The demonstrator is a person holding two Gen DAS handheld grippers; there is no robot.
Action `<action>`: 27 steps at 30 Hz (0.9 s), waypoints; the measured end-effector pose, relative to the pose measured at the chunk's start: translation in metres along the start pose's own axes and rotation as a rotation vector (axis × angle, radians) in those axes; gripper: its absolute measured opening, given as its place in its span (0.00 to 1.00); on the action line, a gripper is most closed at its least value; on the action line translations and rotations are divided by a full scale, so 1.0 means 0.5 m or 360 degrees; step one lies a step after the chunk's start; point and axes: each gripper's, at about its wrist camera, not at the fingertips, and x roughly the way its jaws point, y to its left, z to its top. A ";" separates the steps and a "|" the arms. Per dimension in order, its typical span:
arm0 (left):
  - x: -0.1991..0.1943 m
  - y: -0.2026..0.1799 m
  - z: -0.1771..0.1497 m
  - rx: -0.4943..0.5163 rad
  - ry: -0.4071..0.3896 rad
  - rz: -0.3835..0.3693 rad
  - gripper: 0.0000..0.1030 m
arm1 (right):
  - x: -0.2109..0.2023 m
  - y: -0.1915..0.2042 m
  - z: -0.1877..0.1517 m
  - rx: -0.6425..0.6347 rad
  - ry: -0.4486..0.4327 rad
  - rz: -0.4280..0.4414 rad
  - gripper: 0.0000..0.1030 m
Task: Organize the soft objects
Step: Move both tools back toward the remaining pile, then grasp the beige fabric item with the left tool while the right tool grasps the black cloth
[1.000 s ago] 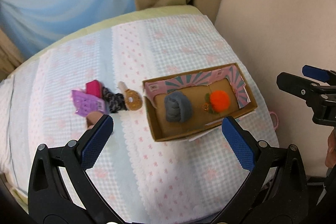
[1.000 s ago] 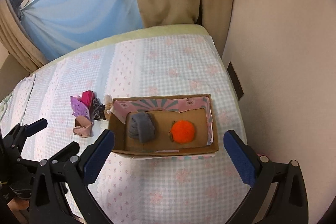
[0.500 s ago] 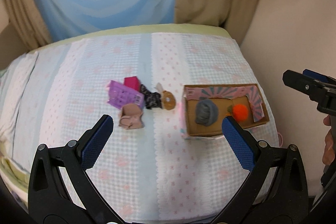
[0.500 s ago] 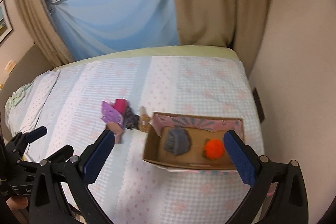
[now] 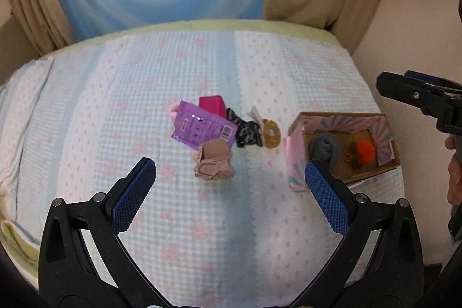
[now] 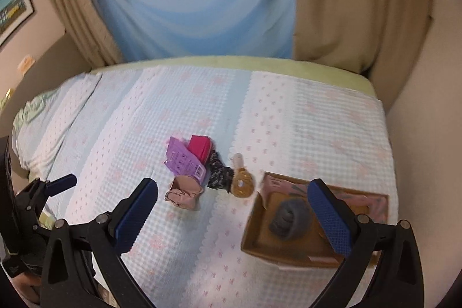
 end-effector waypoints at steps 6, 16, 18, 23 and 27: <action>0.126 0.059 0.000 -0.0024 0.0091 -0.0019 1.00 | 0.160 0.039 0.031 -0.0184 0.0141 0.0059 1.00; 0.350 0.088 -0.054 0.0020 0.0202 -0.0050 1.00 | 0.413 0.077 0.006 -0.0653 0.0443 0.0148 1.00; 0.389 0.089 -0.070 0.0027 0.0226 -0.0053 1.00 | 0.450 0.083 -0.005 -0.0739 0.0495 0.0153 1.00; 0.482 0.090 -0.110 0.0029 0.0300 -0.0023 1.00 | 0.551 0.092 -0.035 -0.0954 0.0629 0.0185 1.00; 0.549 0.090 -0.131 0.0001 0.0324 0.0032 1.00 | 0.611 0.095 -0.046 -0.1119 0.0720 0.0211 1.00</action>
